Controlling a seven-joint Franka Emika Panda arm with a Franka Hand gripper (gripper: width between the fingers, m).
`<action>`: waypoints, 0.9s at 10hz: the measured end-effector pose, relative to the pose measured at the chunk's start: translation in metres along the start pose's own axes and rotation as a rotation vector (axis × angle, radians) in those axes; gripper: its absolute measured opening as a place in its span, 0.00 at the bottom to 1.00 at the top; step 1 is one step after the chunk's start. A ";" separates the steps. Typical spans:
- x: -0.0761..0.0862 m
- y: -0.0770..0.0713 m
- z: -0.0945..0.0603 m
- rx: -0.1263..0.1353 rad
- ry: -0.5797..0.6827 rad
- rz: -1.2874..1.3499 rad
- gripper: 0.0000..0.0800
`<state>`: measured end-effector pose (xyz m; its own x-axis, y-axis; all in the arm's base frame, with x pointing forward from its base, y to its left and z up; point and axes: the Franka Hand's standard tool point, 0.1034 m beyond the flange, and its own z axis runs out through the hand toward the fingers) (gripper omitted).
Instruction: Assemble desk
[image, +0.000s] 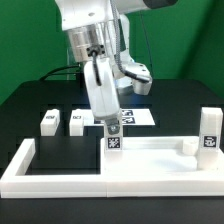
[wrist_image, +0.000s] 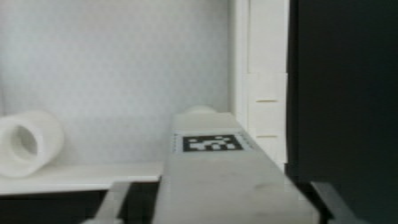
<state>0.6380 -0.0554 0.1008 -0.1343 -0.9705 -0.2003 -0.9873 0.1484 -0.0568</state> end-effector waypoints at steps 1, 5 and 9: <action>0.000 0.000 0.000 0.000 0.000 -0.035 0.49; -0.008 0.005 0.000 -0.042 -0.017 -0.640 0.81; -0.004 0.006 0.000 -0.049 -0.012 -0.924 0.81</action>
Offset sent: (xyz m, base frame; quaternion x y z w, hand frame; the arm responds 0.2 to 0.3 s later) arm 0.0033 0.0222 0.0087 -0.0363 -0.0561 -0.4620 0.8843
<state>0.6331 -0.0502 0.1013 0.7092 -0.6970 -0.1056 -0.7040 -0.6924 -0.1579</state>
